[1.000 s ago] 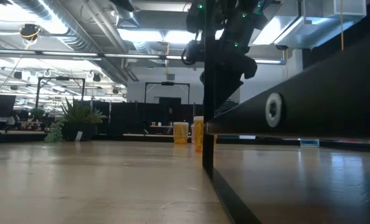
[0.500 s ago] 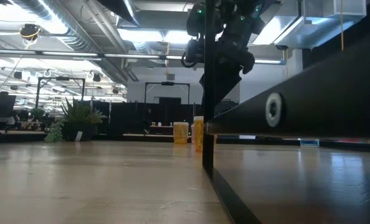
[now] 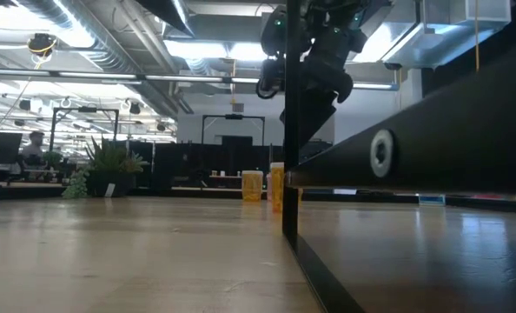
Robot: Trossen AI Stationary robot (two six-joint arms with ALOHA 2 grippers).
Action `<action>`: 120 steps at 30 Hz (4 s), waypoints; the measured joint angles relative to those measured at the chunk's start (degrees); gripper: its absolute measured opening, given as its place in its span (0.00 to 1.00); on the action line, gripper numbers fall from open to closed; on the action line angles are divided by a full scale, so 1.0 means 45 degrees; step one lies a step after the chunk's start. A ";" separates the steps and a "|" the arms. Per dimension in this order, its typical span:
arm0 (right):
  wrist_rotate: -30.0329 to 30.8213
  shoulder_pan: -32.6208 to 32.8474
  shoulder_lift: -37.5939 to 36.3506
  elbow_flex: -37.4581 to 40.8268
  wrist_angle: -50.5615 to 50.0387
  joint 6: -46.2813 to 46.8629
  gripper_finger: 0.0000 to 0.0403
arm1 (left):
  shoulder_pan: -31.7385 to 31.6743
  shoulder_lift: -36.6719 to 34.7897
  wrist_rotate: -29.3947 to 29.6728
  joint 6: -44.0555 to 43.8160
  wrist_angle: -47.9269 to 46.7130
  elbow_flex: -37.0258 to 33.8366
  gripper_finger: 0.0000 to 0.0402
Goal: Pick and place medicine bottles onto shelf by color
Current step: Put the bottom orange pill bottle on the shelf aligned with the other orange pill bottle
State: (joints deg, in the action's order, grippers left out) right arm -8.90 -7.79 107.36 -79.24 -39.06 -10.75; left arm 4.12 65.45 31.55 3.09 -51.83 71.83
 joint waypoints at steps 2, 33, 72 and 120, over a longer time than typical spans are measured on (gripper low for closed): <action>0.0007 -0.0040 0.0067 0.0000 -0.0082 -0.0004 0.60 | 0.0000 0.0000 0.0000 -0.0004 0.0014 0.0000 0.85; -0.0948 -0.0414 0.0366 -0.0010 -0.0055 -0.0301 0.60 | 0.0000 0.0010 0.0005 0.0019 0.0006 0.0000 0.85; -0.0948 -0.0390 0.0366 -0.0010 -0.0240 -0.0393 0.60 | -0.1868 0.0010 -0.3019 0.0460 0.0000 0.0000 0.85; 0.0118 0.0268 0.0366 0.0005 0.0460 -0.0341 0.64 | -0.1860 0.0010 -0.3030 0.0092 0.0014 0.0000 0.85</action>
State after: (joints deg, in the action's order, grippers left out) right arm -8.37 -6.58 109.01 -79.22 -36.99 -12.28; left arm -4.25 65.49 17.91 3.51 -51.77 71.83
